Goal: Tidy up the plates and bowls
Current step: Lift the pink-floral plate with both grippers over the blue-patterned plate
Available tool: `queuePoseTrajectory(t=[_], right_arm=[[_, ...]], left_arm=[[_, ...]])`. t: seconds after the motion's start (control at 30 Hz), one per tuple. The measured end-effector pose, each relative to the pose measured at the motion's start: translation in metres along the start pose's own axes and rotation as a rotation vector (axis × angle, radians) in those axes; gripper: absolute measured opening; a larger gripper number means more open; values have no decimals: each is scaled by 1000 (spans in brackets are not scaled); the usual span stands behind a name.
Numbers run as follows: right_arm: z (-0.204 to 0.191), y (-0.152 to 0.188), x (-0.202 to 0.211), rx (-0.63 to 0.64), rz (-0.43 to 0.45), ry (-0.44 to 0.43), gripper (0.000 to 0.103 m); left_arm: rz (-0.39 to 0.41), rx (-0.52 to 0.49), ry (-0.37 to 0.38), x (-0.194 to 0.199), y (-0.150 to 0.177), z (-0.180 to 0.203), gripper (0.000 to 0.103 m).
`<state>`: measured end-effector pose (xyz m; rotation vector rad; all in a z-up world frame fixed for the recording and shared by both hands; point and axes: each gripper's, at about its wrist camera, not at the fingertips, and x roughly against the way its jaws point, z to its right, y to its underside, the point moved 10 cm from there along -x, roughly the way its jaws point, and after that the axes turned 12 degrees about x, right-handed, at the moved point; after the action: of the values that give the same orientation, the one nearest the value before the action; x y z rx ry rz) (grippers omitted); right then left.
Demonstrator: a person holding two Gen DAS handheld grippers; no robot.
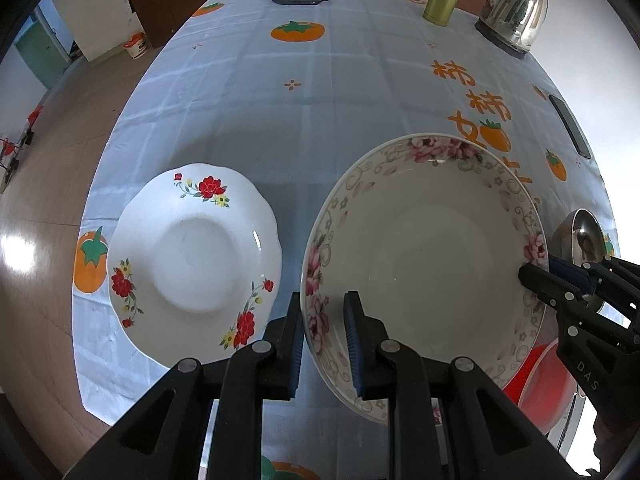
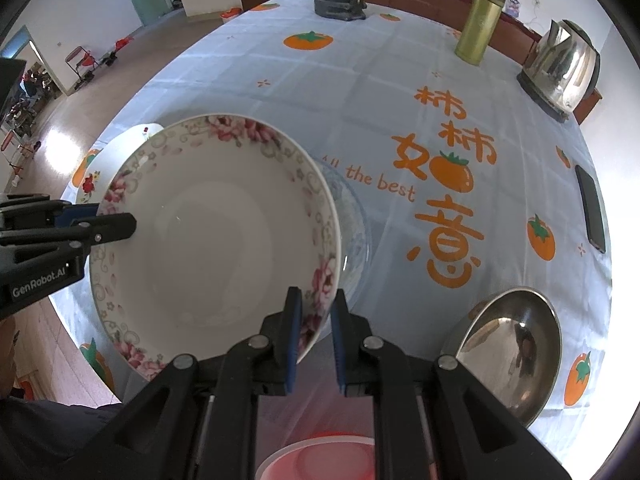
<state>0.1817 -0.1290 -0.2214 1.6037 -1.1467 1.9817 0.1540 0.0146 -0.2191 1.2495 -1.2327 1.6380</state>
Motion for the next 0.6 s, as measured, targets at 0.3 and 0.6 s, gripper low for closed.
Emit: queuePoseTrajectory(t=[0.3,0.6], right_arm=[[4,-3,-2,2,-6,7,15],[7,-4,-4,-6,-12,10,15]], left_arm=[[4,2,1,-1,-4,2,21],[5,-1,0,-2,-7,6,21]])
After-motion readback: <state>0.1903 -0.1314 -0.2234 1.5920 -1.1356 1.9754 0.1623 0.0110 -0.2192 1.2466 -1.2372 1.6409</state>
